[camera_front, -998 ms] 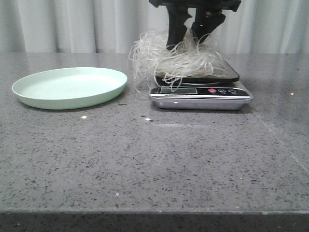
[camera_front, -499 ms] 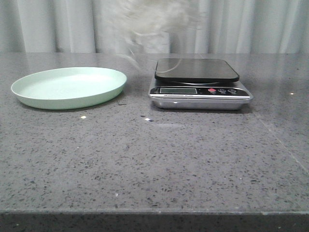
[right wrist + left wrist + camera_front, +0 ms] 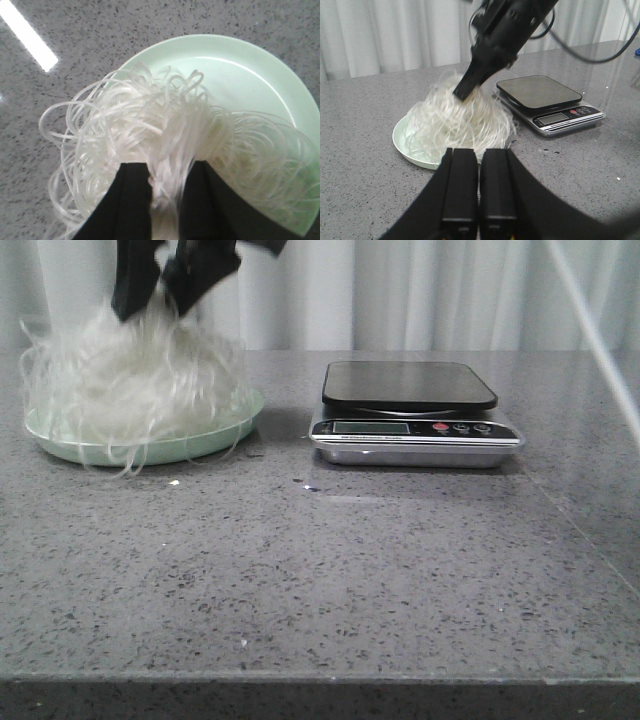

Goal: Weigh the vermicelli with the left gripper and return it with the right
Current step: 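Lift the vermicelli with the right gripper and carry it over the plate, then open the right gripper to drop the vermicelli onto the green plate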

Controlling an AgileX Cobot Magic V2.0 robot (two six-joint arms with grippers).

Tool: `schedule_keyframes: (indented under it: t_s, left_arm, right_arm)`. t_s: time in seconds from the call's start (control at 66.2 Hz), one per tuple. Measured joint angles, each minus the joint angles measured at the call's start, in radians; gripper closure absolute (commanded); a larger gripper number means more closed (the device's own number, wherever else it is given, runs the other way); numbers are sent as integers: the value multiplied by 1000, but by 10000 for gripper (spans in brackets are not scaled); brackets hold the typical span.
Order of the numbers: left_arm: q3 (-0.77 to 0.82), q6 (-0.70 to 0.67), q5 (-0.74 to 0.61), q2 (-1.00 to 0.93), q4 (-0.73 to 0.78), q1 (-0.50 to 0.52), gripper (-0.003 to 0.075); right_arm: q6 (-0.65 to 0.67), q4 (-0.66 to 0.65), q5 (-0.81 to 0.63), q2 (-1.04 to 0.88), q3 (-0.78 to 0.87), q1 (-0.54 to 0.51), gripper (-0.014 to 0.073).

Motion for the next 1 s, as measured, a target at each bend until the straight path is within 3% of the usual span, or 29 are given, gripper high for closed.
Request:
schedule_keyframes:
  t_s: [0.091,0.196,0.287,0.574,0.816,0.998]
  left_arm:
    - [0,0,0,0,0,0,593]
    - [0,0,0,0,0,0,593]
    - [0,0,0,0,0,0,593]
    - [0,0,0,0,0,0,593]
    - [0,0,0,0,0,0,593]
    - [0,0,0,0,0,0,593]
  right_arm:
    - [0,0,-14,33,0,0,299]
    - [0,2,-18,40,-2,0,92]
    - [-1,0,-18,40,-4,0,-8]
    - [-1,-39,47,-40,-7,-55,-15]
    - [-1,-45,196,-205,-12,-190,-15]
    - [-2,-48,207,-323,29,-297,-15]
